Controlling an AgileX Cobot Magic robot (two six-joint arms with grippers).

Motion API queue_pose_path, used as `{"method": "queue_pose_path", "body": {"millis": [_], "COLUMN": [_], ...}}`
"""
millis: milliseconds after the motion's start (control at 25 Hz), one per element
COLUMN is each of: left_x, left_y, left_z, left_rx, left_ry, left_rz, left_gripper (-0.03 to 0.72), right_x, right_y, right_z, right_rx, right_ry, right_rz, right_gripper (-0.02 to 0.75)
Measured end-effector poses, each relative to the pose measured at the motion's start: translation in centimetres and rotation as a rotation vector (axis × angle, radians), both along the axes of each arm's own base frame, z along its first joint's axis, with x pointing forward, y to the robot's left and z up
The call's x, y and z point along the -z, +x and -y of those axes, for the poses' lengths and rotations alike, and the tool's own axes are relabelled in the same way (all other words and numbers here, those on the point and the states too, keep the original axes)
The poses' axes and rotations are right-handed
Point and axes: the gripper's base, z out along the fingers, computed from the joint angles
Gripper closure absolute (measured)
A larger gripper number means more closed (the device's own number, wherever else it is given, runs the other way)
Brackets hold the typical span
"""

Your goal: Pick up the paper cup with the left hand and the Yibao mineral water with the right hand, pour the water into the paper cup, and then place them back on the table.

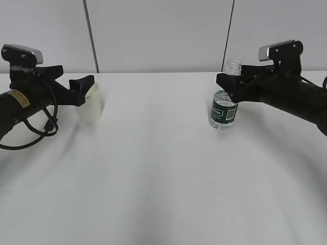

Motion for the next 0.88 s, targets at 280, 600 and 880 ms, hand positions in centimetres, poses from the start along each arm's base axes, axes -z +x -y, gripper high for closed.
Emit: {"method": "queue_pose_path", "body": {"millis": [280, 600, 880], "left_x": [0.0, -0.6, -1.8], "left_y": [-0.1, -0.1, -0.2], "left_z": [0.1, 0.1, 0.0], "left_rx": [0.010, 0.011, 0.007], "left_ry": [-0.005, -0.009, -0.002], "left_rz": [-0.008, 0.001, 0.018], "left_gripper": [0.097, 0.097, 0.097], "right_x": [-1.6, -2.8, -3.8], "right_y": [-0.2, -0.4, -0.6], "right_z": [0.1, 0.1, 0.1], "right_rx": [0.005, 0.007, 0.015], "right_ry": [-0.007, -0.010, -0.014], "right_rz": [0.032, 0.059, 0.073], "right_gripper": [0.132, 0.132, 0.132]}}
